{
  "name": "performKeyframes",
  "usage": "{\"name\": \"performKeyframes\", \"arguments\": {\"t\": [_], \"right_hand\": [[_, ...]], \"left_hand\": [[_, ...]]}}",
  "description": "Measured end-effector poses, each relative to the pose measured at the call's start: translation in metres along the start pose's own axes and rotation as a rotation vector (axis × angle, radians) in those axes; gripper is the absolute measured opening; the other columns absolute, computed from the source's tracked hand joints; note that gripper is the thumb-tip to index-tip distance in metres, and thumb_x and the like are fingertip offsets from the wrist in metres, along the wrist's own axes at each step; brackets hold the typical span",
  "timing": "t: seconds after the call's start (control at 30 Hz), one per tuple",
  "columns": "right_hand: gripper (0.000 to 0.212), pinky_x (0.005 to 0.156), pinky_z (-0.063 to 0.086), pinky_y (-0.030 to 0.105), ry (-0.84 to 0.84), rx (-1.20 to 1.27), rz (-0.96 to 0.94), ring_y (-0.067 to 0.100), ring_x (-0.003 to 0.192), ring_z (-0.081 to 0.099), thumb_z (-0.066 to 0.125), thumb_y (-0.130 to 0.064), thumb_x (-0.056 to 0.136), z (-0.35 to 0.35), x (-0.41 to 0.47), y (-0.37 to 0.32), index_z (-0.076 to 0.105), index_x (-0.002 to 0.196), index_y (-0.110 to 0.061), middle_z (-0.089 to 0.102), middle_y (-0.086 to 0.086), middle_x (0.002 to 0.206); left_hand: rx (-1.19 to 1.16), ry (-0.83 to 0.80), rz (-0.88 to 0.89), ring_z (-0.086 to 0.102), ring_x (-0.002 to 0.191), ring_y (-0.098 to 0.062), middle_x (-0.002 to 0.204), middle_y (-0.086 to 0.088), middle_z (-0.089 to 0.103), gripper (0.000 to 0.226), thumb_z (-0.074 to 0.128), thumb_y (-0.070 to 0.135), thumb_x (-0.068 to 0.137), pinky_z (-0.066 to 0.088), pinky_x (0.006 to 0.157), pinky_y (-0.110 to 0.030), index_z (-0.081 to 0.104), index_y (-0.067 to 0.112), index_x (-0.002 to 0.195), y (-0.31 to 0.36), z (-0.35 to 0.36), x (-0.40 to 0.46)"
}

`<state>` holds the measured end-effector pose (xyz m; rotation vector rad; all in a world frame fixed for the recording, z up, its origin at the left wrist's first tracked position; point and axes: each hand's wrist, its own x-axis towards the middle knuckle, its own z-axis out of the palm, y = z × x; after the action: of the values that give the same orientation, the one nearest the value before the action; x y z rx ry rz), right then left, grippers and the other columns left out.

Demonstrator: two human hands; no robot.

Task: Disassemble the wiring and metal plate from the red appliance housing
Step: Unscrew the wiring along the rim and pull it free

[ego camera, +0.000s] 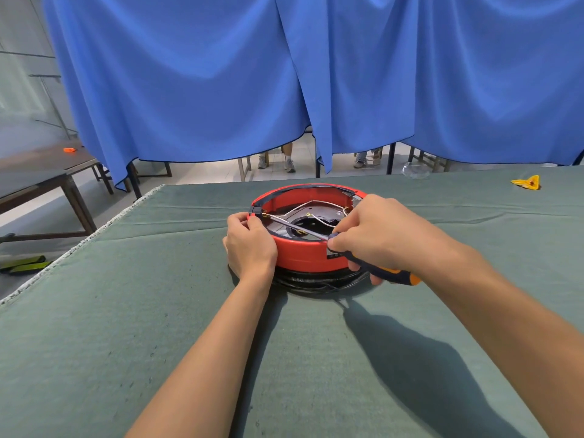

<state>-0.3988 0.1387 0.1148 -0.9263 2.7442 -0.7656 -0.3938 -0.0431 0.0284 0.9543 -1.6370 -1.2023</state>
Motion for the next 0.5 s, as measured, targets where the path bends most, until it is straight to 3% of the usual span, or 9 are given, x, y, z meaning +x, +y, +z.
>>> {"name": "performKeyframes", "arguments": {"t": [0.1, 0.27, 0.4, 0.5], "right_hand": [[0.024, 0.040, 0.046, 0.022, -0.013, 0.011, -0.015, 0.019, 0.041, 0.063, 0.057, -0.024, 0.084, 0.002, -0.002, 0.001, 0.072, 0.072, -0.011, 0.070, 0.005, 0.061], [0.024, 0.040, 0.038, 0.016, 0.030, -0.006, -0.038, 0.020, 0.041, 0.063, 0.055, -0.023, 0.084, 0.007, -0.002, 0.000, 0.067, 0.068, -0.010, 0.070, 0.008, 0.062], [0.024, 0.029, 0.025, 0.010, 0.054, -0.026, -0.043, 0.020, 0.033, 0.055, 0.053, -0.021, 0.085, 0.010, -0.005, -0.001, 0.064, 0.067, -0.009, 0.069, 0.015, 0.064], [0.026, 0.042, 0.039, 0.018, 0.082, -0.042, -0.047, 0.023, 0.041, 0.063, 0.053, -0.020, 0.085, 0.012, -0.006, -0.003, 0.059, 0.061, -0.011, 0.069, 0.011, 0.067]], "left_hand": [[-0.004, -0.007, -0.001, 0.052, 0.103, -0.024, 0.096, 0.001, 0.054, 0.012, 0.039, 0.026, 0.096, 0.042, 0.084, -0.036, 0.050, 0.022, 0.098, 0.000, 0.000, 0.001], [-0.007, -0.019, -0.004, 0.052, 0.103, -0.024, 0.098, 0.000, 0.055, 0.014, 0.039, 0.026, 0.095, 0.042, 0.086, -0.038, 0.051, 0.021, 0.101, -0.001, 0.000, 0.001], [-0.009, -0.015, -0.001, 0.052, 0.104, -0.025, 0.097, 0.000, 0.055, 0.012, 0.039, 0.026, 0.096, 0.043, 0.087, -0.039, 0.050, 0.022, 0.099, -0.002, 0.000, 0.001], [-0.012, -0.019, -0.011, 0.052, 0.106, -0.026, 0.098, -0.001, 0.055, 0.012, 0.038, 0.027, 0.096, 0.044, 0.091, -0.043, 0.049, 0.023, 0.099, -0.001, 0.000, 0.000]]}}
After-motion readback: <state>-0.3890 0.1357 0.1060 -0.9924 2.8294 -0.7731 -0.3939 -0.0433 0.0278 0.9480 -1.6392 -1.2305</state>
